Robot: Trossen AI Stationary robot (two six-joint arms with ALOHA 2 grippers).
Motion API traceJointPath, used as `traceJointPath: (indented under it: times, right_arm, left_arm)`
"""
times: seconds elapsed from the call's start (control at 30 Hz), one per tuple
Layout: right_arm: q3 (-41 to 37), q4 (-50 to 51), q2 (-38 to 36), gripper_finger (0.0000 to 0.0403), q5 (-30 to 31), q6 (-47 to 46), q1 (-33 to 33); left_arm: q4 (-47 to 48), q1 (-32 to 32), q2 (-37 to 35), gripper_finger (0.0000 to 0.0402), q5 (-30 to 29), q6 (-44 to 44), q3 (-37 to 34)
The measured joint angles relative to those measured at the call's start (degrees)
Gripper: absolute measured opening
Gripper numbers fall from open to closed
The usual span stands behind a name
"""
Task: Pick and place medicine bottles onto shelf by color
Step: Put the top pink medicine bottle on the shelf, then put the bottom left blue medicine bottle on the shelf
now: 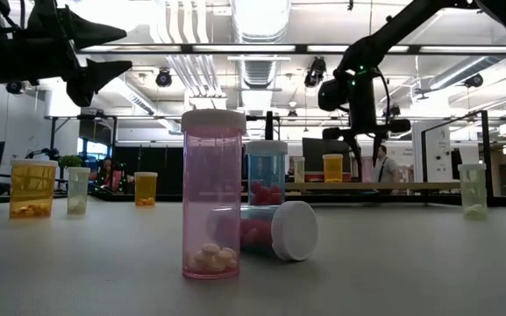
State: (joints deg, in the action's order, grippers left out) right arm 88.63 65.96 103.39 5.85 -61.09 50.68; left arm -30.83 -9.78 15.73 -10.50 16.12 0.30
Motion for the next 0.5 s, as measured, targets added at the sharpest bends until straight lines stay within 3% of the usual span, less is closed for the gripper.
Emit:
traceJointPath:
  times: [0.5]
  right_arm:
    - [0.0, 0.8, -0.5, 0.0218, -0.1, -1.1, 0.0]
  left_arm:
    - [0.0, 0.0, 0.0, 0.0302, 0.0, 0.0, 0.0]
